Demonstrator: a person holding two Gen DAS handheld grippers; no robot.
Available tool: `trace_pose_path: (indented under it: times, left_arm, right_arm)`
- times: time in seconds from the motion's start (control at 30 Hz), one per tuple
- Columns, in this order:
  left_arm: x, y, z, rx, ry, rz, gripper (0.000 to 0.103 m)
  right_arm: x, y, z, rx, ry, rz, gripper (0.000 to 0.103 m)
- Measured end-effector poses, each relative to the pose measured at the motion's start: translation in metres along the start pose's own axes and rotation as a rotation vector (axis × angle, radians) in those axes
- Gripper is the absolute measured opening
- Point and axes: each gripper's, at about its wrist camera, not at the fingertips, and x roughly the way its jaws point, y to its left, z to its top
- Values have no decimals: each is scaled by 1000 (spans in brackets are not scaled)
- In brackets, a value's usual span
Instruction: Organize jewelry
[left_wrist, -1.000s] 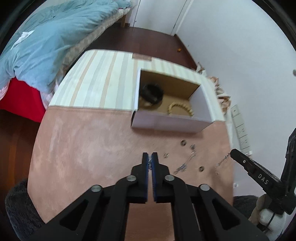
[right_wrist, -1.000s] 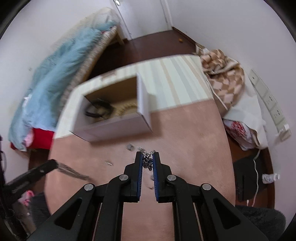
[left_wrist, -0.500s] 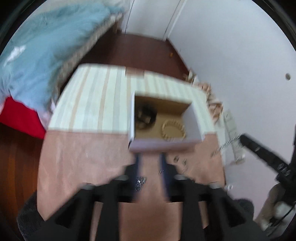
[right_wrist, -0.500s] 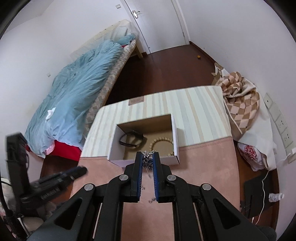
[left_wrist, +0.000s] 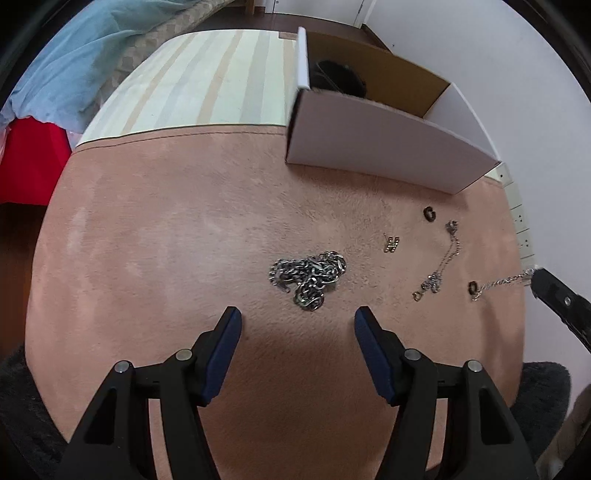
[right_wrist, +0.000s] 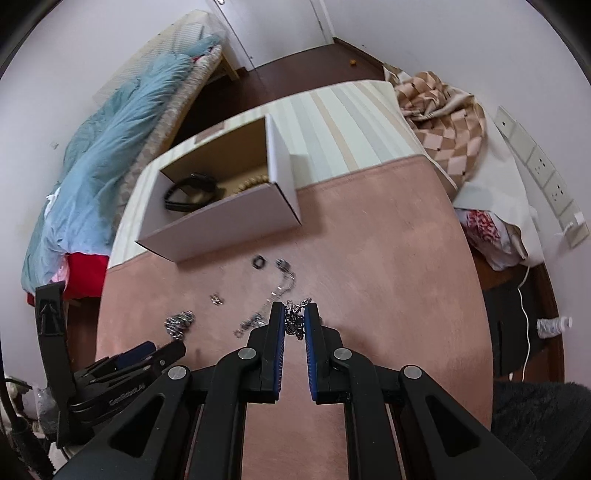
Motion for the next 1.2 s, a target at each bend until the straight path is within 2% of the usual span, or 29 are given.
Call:
trace_pose_path:
  times: [0.07, 0.1, 0.13, 0.3, 0.5, 0.67, 0.9, 1.0, 1.2]
  left_arm:
    - [2, -9, 0, 30, -43, 31, 54]
    - [2, -12, 0, 43, -58, 51, 37]
    - [3, -15, 1, 58, -68, 59, 9]
    - [-8, -15, 2, 41, -85, 12, 7]
    - [-49, -3, 4, -2, -126, -72, 7]
    - [-83, 4, 20, -8, -173, -121, 7]
    - [-135, 0, 50, 8, -247, -211, 7]
    - [-146, -4, 71, 25, -272, -230, 7]
    - [-145, -16, 114, 69, -288, -222, 7]
  right_arm:
    - [3, -3, -1, 8, 4, -8, 11]
    - [4, -6, -2, 10, 6, -14, 11]
    - [4, -6, -2, 14, 6, -17, 11]
    - [-1, -9, 1, 24, -6, -20, 11]
    - [-16, -2, 12, 26, -44, 18, 11]
    - [-35, 11, 27, 19, -78, 76, 11]
    - [-69, 41, 58, -25, -136, 161, 11]
    - [-78, 56, 76, -58, -156, 181, 11]
    - [-61, 81, 124, -115, -133, 183, 11]
